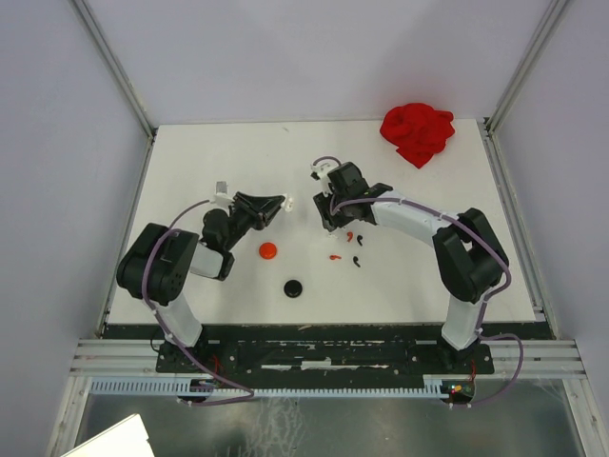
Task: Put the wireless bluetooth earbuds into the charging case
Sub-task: Open the charging case, then pick up the earbud from the center of the board.
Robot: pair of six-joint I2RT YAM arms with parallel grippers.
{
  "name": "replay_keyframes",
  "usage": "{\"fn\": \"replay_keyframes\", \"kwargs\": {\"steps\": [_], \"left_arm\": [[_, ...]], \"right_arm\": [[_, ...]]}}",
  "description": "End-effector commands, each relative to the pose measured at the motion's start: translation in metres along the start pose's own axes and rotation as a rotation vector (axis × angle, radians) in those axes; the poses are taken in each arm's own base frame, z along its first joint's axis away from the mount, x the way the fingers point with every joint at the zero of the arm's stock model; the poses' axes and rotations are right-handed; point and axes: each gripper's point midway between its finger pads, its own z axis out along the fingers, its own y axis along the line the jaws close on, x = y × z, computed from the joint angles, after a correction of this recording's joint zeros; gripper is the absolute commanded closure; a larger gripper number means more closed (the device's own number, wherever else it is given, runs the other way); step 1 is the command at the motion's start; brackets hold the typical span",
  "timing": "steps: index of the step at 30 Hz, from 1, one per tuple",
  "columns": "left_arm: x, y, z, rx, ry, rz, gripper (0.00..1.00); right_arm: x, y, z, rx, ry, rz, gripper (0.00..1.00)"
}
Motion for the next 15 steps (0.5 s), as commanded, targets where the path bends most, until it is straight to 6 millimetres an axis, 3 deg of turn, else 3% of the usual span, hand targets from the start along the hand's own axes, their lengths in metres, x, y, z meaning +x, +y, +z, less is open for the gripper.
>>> {"fn": "replay_keyframes", "kwargs": {"steps": [1, 15], "left_arm": [[-0.007, -0.026, -0.001, 0.071, -0.037, 0.028, 0.97], [-0.013, -0.024, -0.011, 0.036, -0.077, 0.019, 0.97]], "right_arm": [[-0.001, 0.007, 0.004, -0.01, 0.052, -0.072, 0.5], [0.015, 0.005, 0.021, 0.012, 0.139, -0.119, 0.51]]}}
